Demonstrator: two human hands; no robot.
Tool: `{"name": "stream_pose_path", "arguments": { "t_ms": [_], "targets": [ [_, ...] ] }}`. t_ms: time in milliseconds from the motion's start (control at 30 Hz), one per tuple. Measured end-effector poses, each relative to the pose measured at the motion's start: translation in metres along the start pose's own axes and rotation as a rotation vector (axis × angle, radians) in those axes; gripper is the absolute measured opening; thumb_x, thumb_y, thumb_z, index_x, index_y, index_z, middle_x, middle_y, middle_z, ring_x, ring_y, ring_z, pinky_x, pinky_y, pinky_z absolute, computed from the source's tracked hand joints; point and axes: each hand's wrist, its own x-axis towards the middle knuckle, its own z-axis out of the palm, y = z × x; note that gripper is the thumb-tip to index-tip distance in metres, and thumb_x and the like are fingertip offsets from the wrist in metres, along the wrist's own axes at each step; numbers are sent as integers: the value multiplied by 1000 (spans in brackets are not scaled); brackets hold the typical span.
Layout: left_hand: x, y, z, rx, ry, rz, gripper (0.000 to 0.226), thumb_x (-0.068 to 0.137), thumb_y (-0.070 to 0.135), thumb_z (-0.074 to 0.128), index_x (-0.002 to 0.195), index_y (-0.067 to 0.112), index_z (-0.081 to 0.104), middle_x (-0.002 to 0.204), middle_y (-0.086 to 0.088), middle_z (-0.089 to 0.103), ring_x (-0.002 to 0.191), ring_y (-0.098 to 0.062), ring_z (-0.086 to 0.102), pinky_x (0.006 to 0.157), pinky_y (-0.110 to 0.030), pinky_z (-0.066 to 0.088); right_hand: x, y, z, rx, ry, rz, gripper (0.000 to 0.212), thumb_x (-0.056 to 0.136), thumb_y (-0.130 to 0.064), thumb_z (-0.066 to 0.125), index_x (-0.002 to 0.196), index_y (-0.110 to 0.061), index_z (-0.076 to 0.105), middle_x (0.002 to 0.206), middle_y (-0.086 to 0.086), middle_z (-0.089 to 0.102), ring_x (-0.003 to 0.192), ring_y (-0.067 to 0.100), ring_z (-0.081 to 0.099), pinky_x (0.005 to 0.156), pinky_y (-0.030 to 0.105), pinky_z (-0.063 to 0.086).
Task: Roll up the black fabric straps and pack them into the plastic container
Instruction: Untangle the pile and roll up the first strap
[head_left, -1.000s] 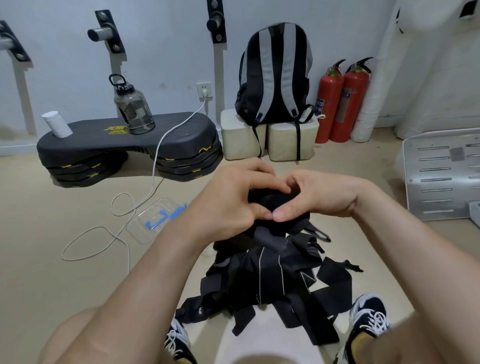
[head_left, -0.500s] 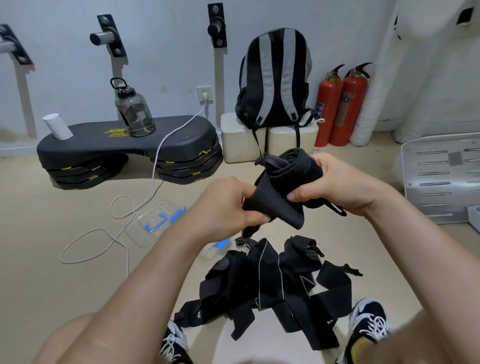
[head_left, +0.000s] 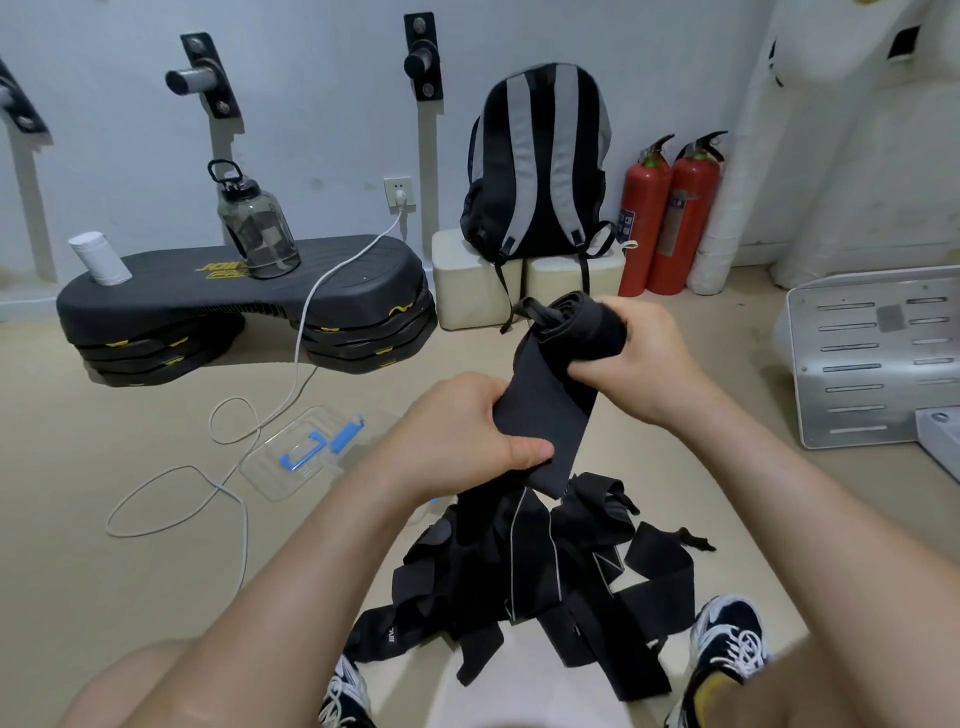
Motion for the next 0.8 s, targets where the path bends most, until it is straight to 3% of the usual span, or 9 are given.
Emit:
{"name": "stream_pose_path", "arguments": {
  "t_ms": [100, 167, 267, 367, 434, 534, 634, 734, 801],
  "targets": [
    [-4, -2, 0, 90, -29, 104, 14, 66, 32, 79, 77, 26, 72, 81, 19, 72, 93, -18, 65, 91, -45, 50, 2, 0, 0, -26, 54, -5, 24, 69, -6, 74, 79, -23, 62, 71, -6, 60, 71, 18, 56, 66, 35, 46],
    [-8, 0, 1, 257, -17, 196, 10, 79, 33, 77, 84, 36, 68, 90, 29, 63, 111, -8, 48, 103, -42, 32, 4, 4, -3, -3, 86, 22, 23, 70, -5, 74, 87, -17, 66, 76, -2, 64, 74, 17, 57, 69, 35, 49],
    [-9, 3, 5, 540, 40, 113, 23, 96, 45, 55, 87, 24, 55, 86, 12, 59, 96, -8, 50, 101, -39, 30, 5, 7, 0, -68, 121, 6, 23, 70, -6, 74, 88, -16, 65, 80, 1, 64, 77, 21, 59, 71, 37, 49],
    [-19, 6, 13, 95, -131, 41, 15, 99, 31, 55, 112, 25, 56, 108, 8, 68, 105, -13, 62, 96, -33, 45, 11, 14, -9, -74, 257, 82, 21, 71, -7, 73, 87, -17, 63, 83, 4, 64, 83, 26, 60, 74, 40, 50],
    [-24, 1, 17, -108, -179, 39, 28, 96, 18, 60, 123, 25, 57, 115, 9, 69, 107, -9, 65, 94, -30, 50, 14, 17, -18, -48, 240, 99, 18, 71, -6, 73, 83, -15, 63, 78, 2, 63, 78, 22, 57, 71, 38, 49],
    [-13, -23, 3, 106, -149, -50, 37, 90, 20, 66, 125, 29, 58, 115, 13, 69, 106, -8, 64, 96, -34, 50, 10, 10, -22, -29, 197, 14, 38, 70, -2, 73, 72, -35, 54, 70, -15, 55, 66, 2, 50, 62, 24, 40],
    [-5, -51, -19, 248, -187, -276, 33, 88, 21, 67, 119, 29, 60, 114, 11, 68, 107, -14, 63, 98, -40, 49, 7, -1, -23, -10, 120, -57, 42, 70, 0, 72, 75, -37, 55, 71, -15, 57, 63, -1, 49, 60, 14, 40],
    [-4, -58, -27, 482, -268, -411, 28, 90, 24, 65, 117, 22, 57, 113, 2, 65, 103, -19, 62, 90, -32, 49, 2, -8, -25, 7, 43, -122, 31, 70, 0, 73, 78, -27, 60, 71, -3, 59, 64, 3, 50, 62, 22, 42],
    [-7, -54, -31, 657, -268, -430, 49, 87, 30, 69, 131, 19, 49, 124, 0, 61, 111, -21, 58, 90, -32, 48, -1, -14, -26, -3, -10, -153, 21, 70, -2, 75, 81, -14, 62, 76, 8, 62, 69, 18, 55, 64, 32, 45]
  ]
}}
